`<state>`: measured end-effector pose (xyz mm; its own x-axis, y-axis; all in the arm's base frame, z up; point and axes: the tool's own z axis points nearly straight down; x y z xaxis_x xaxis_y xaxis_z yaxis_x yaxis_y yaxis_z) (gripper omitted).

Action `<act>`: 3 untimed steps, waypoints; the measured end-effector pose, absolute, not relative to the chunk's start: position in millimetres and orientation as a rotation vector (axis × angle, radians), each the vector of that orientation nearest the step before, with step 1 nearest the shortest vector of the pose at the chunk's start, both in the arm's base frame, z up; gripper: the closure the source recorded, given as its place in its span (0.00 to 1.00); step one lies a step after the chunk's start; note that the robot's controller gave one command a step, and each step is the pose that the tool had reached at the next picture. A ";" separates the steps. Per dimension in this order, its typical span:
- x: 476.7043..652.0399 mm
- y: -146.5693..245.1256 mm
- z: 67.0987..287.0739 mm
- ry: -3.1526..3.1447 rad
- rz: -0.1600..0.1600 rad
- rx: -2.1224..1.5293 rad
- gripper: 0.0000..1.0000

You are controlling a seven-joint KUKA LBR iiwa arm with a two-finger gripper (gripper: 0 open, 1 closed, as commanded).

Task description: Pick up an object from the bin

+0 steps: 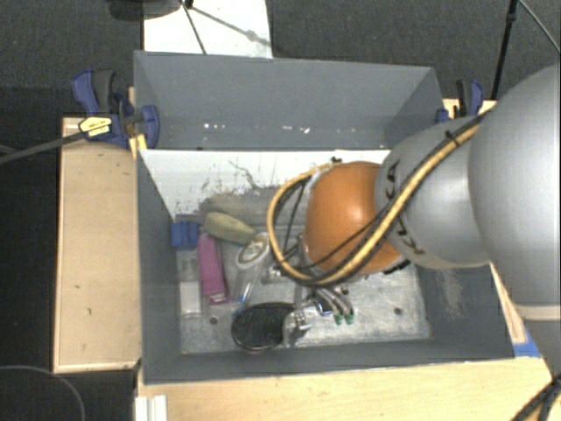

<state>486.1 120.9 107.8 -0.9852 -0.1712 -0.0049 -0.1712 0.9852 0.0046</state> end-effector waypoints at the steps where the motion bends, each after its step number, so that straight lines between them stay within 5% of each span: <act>1: 489.2 135.9 71.9 3.099 -0.001 -0.478 0.00; 2: 491.1 136.8 73.8 3.091 0.001 -0.483 1.00; 3: 488.7 139.8 226.0 3.067 0.001 -0.633 1.00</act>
Offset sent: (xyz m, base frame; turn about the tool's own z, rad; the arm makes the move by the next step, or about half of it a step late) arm 0.0008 0.0160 -0.0378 -0.1374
